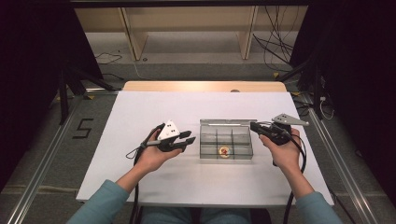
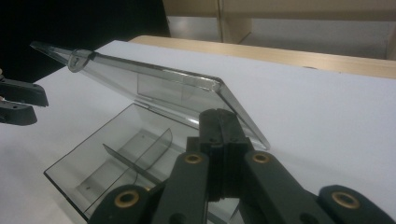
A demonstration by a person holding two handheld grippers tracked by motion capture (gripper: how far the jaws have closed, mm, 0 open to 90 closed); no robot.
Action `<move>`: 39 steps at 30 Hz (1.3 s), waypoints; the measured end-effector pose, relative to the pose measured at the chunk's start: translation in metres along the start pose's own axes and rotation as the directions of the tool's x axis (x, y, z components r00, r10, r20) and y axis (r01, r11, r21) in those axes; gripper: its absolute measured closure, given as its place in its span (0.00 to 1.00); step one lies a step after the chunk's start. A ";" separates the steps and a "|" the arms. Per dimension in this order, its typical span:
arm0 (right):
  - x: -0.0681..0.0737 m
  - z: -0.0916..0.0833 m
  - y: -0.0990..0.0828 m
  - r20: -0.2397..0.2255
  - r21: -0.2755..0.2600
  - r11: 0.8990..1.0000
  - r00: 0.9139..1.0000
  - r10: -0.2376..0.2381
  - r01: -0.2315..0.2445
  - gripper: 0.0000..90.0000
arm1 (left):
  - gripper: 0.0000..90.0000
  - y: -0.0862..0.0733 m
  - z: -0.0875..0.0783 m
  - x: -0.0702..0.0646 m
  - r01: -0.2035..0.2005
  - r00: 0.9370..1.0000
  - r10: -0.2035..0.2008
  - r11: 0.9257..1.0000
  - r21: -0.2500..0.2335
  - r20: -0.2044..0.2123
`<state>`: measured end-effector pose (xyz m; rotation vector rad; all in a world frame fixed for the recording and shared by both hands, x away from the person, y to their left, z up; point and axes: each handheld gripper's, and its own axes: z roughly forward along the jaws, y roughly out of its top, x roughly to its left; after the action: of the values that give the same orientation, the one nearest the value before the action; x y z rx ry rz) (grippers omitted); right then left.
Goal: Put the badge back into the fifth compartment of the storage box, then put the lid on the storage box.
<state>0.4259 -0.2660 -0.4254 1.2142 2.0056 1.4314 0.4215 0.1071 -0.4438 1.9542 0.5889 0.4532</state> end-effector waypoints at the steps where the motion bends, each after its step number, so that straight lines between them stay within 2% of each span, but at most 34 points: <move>1: 0.000 0.000 0.000 0.000 -0.001 1.000 1.000 0.001 -0.001 1.00 | 0.76 0.000 0.000 0.000 0.000 1.000 0.000 1.000 -0.001 0.001; 5: 0.000 0.000 0.000 -0.002 0.001 1.000 1.000 0.001 -0.001 1.00 | 0.77 0.000 0.000 -0.002 -0.001 1.000 0.001 1.000 -0.001 0.012; 7: 0.001 0.000 0.000 -0.003 0.001 1.000 1.000 0.001 -0.001 1.00 | 0.82 0.000 0.000 -0.004 0.001 1.000 -0.001 1.000 -0.003 0.021; 14: 0.002 0.000 -0.002 -0.010 0.005 1.000 1.000 -0.001 0.001 1.00 | 0.99 0.001 0.002 -0.012 0.060 0.997 -0.059 0.998 -0.015 0.058; 24: 0.005 -0.004 -0.006 -0.030 0.012 1.000 0.999 -0.012 0.012 1.00 | 0.99 0.004 0.005 -0.021 0.089 0.992 -0.085 0.995 -0.052 0.090; 39: 0.006 -0.006 -0.010 -0.037 0.020 1.000 0.999 -0.020 0.021 1.00 | 0.99 0.007 0.010 -0.023 0.079 0.994 -0.073 0.994 -0.078 0.077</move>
<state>0.4137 -0.2655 -0.4305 1.1812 2.0561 1.4362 0.4097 0.0839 -0.4433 1.8563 0.5865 0.3500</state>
